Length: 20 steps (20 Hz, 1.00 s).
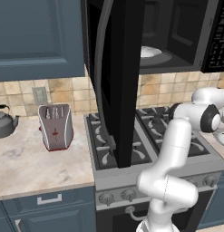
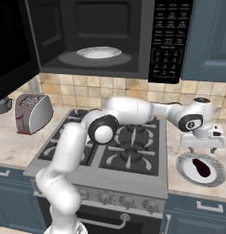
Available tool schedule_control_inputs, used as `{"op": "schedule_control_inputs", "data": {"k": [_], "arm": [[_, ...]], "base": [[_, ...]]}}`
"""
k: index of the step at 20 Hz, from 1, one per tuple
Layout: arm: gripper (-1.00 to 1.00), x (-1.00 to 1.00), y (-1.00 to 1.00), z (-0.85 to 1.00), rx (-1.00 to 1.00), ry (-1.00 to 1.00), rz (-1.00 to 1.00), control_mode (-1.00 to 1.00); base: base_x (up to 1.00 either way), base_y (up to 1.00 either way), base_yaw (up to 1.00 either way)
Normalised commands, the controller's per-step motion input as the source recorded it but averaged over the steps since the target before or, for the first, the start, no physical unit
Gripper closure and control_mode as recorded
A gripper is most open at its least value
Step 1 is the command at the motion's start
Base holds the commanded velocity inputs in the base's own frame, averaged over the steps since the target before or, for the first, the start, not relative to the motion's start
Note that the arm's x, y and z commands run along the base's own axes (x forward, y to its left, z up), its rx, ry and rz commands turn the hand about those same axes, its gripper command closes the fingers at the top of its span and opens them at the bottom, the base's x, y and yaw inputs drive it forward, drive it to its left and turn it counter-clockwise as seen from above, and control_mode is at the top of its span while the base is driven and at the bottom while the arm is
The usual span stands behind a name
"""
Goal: Pick the eggplant from the counter and place it in the microwave. Then turn on the microwave.
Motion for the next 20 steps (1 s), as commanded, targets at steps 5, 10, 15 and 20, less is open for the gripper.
{"op": "schedule_control_inputs", "data": {"k": [5,10,15,20], "arm": [[-1.00,0.00,-0.06,-0.08,0.00,0.00,0.00,-1.00],[-1.00,0.00,0.00,-0.11,0.00,0.00,0.00,-1.00],[-1.00,0.00,0.00,-0.15,0.00,0.00,0.00,-1.00],[-1.00,0.00,-0.02,-0.14,0.00,0.00,0.00,-1.00]], "base": [[0.00,0.00,0.00],[0.00,0.00,0.00],[0.00,0.00,0.00],[0.00,0.00,0.00]]}}
